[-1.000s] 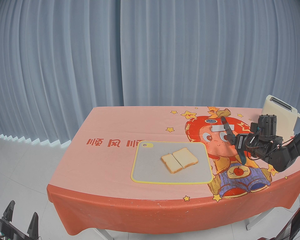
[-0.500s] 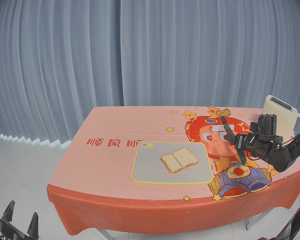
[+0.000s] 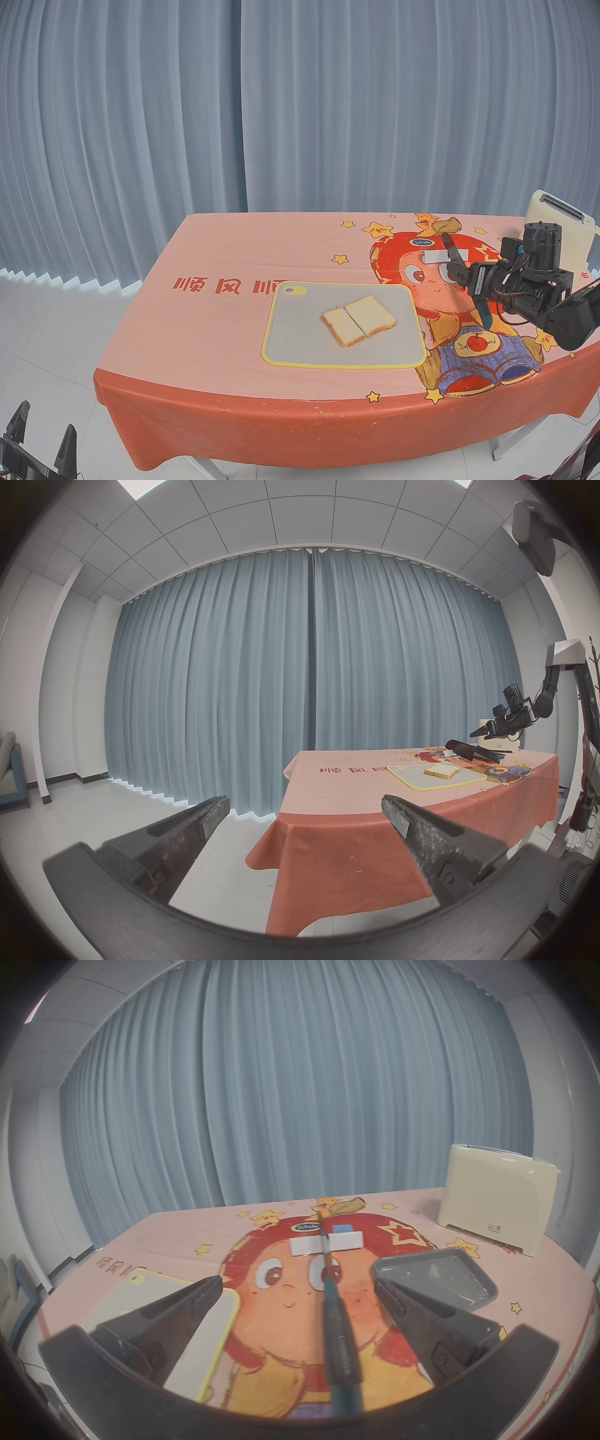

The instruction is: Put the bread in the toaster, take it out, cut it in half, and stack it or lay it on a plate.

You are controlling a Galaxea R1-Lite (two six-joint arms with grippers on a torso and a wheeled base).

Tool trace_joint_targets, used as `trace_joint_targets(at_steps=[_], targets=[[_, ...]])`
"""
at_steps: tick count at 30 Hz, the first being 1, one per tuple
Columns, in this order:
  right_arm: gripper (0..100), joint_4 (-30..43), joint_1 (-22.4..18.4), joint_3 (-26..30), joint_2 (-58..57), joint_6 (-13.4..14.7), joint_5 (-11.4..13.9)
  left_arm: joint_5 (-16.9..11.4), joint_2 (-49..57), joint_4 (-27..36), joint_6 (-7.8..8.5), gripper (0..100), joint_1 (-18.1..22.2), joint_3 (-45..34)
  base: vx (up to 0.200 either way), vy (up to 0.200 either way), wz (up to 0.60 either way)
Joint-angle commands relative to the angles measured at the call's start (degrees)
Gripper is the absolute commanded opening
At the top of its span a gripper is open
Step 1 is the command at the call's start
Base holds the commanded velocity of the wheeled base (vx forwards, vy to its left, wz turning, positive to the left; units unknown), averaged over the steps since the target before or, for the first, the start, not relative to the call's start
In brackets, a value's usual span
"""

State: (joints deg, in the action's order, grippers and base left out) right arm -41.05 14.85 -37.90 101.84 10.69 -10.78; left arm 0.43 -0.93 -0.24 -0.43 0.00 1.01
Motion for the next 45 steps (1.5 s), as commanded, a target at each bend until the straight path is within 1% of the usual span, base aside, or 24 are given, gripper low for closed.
trace_joint_targets(at_steps=[1, 5, 12, 21, 23, 31, 33, 45], targets=[[100, 0.0, 2.55, 0.99, -2.79, 0.12, -0.03, 0.01, 0.57, -0.02, -0.01, 100, 0.09, -1.01, 0.0, 0.0, 0.0], [100, 0.0, 3.7, 1.69, -3.58, -0.06, -0.12, 0.01, 0.57, -0.02, -0.01, 100, 0.0, -1.01, 0.0, 0.0, 0.0], [100, 0.0, 4.4, 2.04, -4.63, -0.23, -0.21, 0.01, 0.57, -0.02, -0.01, 100, 0.09, -1.01, 0.0, 0.0, 0.0], [100, 0.09, 6.86, 3.01, -6.22, -0.32, -0.65, 0.01, 0.57, -0.02, -0.01, 100, 0.09, -1.01, 0.0, 0.0, 0.0], [100, 0.09, 8.44, 3.36, -6.39, -0.23, -0.65, 0.01, 0.57, -0.02, -0.01, 100, 0.0, -1.01, 0.0, 0.0, 0.0], [100, 0.0, 11.26, 4.59, -6.39, -0.23, -0.83, 0.01, 0.57, -0.02, -0.01, 100, 0.0, -1.01, 0.0, 0.0, 0.0], [100, 0.0, 12.84, 5.12, -6.39, -0.23, -0.91, 0.01, 0.57, -0.02, -0.01, 100, 0.0, -1.01, 0.0, 0.0, 0.0], [100, 0.0, 15.03, 6.17, -6.48, -0.32, -1.09, 0.01, 0.57, -0.02, -0.01, 100, 0.09, -1.01, 0.0, 0.0, 0.0]])
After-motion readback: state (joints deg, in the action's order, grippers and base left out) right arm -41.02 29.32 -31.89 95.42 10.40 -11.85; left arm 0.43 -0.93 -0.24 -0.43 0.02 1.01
